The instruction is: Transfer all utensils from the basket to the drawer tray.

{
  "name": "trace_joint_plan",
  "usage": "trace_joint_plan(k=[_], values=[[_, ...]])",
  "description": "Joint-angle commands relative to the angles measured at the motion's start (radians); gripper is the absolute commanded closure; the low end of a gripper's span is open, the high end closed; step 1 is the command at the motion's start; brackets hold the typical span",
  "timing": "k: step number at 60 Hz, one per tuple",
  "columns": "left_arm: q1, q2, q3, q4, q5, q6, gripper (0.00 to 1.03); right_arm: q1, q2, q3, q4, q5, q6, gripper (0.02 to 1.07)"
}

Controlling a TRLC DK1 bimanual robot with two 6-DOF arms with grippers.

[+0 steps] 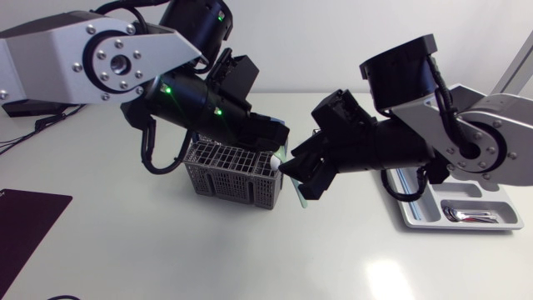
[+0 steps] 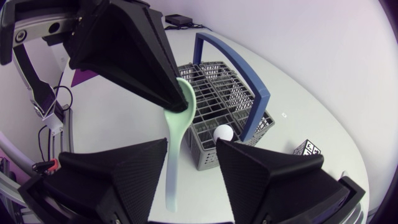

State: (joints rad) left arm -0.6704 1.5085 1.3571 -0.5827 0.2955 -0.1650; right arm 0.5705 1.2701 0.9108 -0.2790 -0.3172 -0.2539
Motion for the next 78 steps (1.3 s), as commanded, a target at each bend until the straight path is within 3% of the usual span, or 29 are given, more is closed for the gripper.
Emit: trace_joint_plan(k=[1, 15, 21, 28, 44, 51, 66, 78], values=[[0.012, 0.018, 0.040, -0.014, 0.021, -0.030, 1.00, 0.006, 0.017, 0.023, 0.014, -0.010, 0.010, 0.68], [0.015, 0.015, 0.048, -0.022, 0.031, -0.030, 1.00, 0.008, 0.018, 0.022, 0.006, -0.026, 0.007, 0.96], [0.017, 0.012, 0.050, -0.023, 0.042, -0.031, 1.00, 0.006, 0.018, 0.020, 0.000, -0.043, 0.005, 1.00], [0.020, 0.004, 0.053, -0.022, 0.053, -0.031, 0.99, 0.006, 0.017, 0.017, -0.009, -0.059, 0.004, 1.01], [0.026, -0.025, 0.063, -0.011, 0.057, -0.027, 0.52, 0.008, 0.008, 0.000, -0.037, -0.076, -0.013, 1.01], [0.040, -0.048, 0.060, 0.014, 0.057, -0.025, 0.37, 0.002, -0.005, -0.015, -0.054, -0.082, -0.035, 1.01], [0.092, -0.126, -0.019, 0.144, 0.057, 0.013, 0.33, -0.106, -0.077, -0.061, -0.195, -0.148, -0.194, 1.01], [0.115, -0.128, -0.058, 0.169, 0.057, 0.039, 0.33, -0.282, -0.117, -0.082, -0.324, -0.197, -0.378, 1.01]])
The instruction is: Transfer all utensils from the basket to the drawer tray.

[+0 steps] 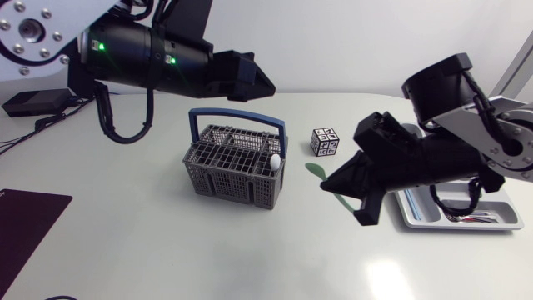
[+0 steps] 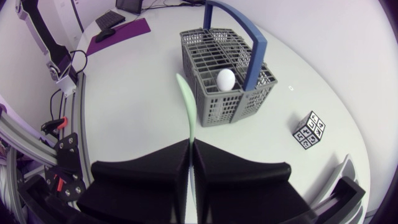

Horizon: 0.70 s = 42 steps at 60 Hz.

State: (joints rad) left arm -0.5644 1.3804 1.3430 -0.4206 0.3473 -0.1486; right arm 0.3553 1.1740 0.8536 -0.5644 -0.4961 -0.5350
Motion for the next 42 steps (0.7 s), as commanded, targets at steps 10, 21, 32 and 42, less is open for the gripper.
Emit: trace_joint_plan(k=[10, 21, 32, 42], values=[[0.018, -0.011, -0.082, 0.039, 0.004, 0.050, 0.33, -0.286, -0.028, -0.027, -0.150, -0.073, -0.303, 1.01], [0.024, -0.027, -0.127, 0.102, 0.004, 0.052, 0.33, -0.549, -0.010, -0.022, -0.242, -0.087, -0.594, 1.01], [0.029, -0.011, -0.156, 0.131, 0.004, 0.087, 0.33, -0.811, 0.096, 0.016, -0.305, -0.098, -0.887, 1.01], [0.026, 0.002, -0.205, 0.169, -0.010, 0.136, 0.33, -0.977, 0.231, 0.065, -0.333, -0.075, -1.089, 1.01]])
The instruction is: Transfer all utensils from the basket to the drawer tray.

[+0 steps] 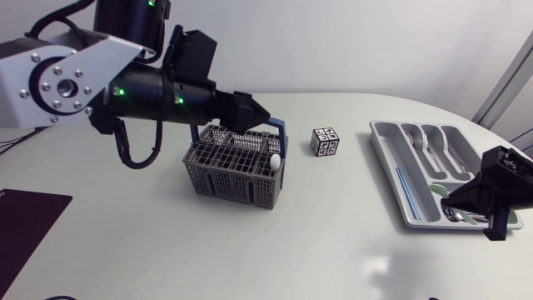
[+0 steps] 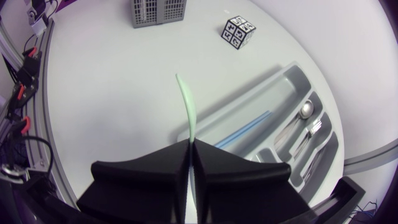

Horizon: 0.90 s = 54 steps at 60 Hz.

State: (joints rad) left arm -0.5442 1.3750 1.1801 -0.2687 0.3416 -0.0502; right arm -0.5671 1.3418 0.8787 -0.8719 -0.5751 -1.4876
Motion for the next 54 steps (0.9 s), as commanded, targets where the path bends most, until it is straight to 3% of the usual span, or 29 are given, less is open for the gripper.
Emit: trace_joint_plan(k=[1, 11, 21, 54], values=[[0.004, 0.006, -0.046, 0.020, -0.009, 0.042, 0.33, -0.063, 0.072, 0.045, -0.027, 0.009, -0.148, 1.01], [-0.022, 0.013, -0.080, 0.046, -0.078, 0.095, 0.33, -0.135, 0.145, 0.088, -0.010, 0.057, -0.252, 1.01], [-0.056, 0.021, -0.120, 0.068, -0.153, 0.154, 0.33, -0.162, 0.195, 0.086, 0.082, 0.113, -0.298, 1.01], [-0.069, 0.095, -0.154, 0.088, -0.182, 0.219, 0.33, -0.171, 0.346, 0.026, 0.433, 0.317, -0.352, 0.96]])
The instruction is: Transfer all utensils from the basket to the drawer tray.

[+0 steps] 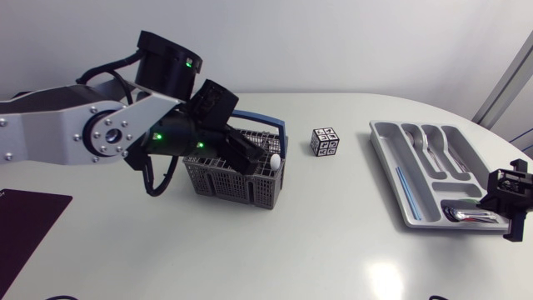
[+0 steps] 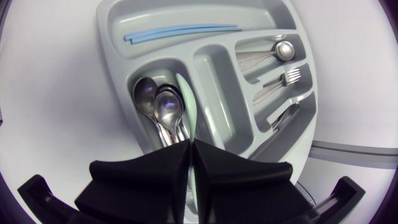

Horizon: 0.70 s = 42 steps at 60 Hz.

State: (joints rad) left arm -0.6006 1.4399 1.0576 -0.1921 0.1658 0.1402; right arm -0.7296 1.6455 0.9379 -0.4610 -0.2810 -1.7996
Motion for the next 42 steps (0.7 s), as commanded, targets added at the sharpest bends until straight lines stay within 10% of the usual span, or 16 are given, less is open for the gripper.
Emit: trace_joint_plan(k=[1, 25, 42], values=[[-0.014, 0.034, -0.031, 0.014, -0.011, 0.032, 0.33, -0.008, 0.045, -0.033, 0.022, 0.025, -0.041, 0.96], [-0.047, 0.152, 0.024, 0.046, -0.029, 0.024, 0.33, -0.001, -0.084, -0.119, 0.055, 0.020, 0.008, 0.23], [-0.025, 0.243, 0.131, 0.029, -0.023, -0.033, 0.34, 0.032, -0.217, -0.179, 0.005, -0.038, 0.048, 0.17]])
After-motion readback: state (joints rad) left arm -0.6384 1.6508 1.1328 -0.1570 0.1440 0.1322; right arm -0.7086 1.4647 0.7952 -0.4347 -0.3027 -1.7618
